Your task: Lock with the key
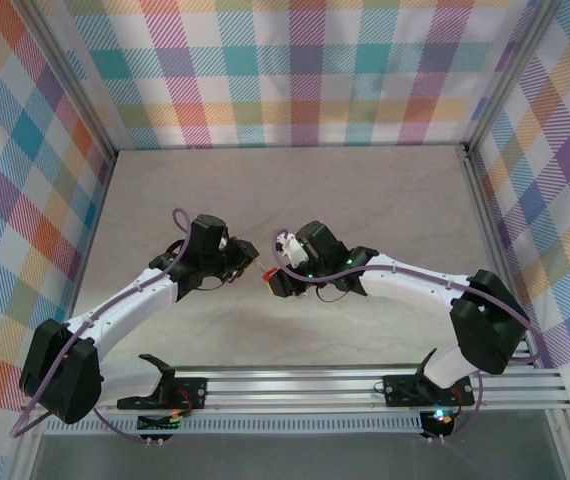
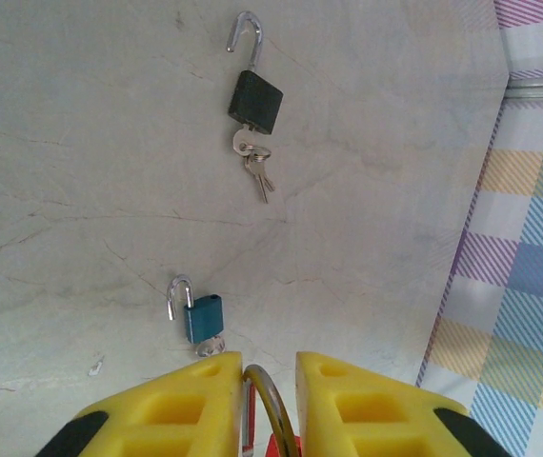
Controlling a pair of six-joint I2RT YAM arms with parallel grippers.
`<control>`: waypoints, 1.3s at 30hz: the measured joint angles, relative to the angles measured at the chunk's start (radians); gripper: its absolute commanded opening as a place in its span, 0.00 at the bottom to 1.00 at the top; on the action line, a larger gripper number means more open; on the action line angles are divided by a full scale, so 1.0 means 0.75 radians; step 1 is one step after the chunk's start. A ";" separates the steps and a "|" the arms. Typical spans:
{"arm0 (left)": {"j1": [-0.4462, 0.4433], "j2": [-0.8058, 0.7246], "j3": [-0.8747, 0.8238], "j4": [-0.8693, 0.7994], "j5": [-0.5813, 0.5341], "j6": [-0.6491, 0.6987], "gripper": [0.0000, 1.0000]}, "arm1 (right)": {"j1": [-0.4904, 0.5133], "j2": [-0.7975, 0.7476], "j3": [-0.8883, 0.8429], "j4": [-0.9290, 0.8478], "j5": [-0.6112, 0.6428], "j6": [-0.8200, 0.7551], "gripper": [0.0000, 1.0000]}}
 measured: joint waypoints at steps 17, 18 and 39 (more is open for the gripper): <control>0.000 0.000 -0.008 0.010 0.011 0.003 0.05 | 0.000 -0.002 -0.044 0.049 -0.007 0.000 0.00; 0.000 0.000 -0.013 0.015 0.011 0.004 0.01 | 0.000 -0.002 -0.051 0.058 -0.010 0.000 0.00; -0.019 -0.211 -0.163 0.325 0.070 0.102 0.00 | 0.021 -0.244 -0.385 0.536 0.116 0.010 0.00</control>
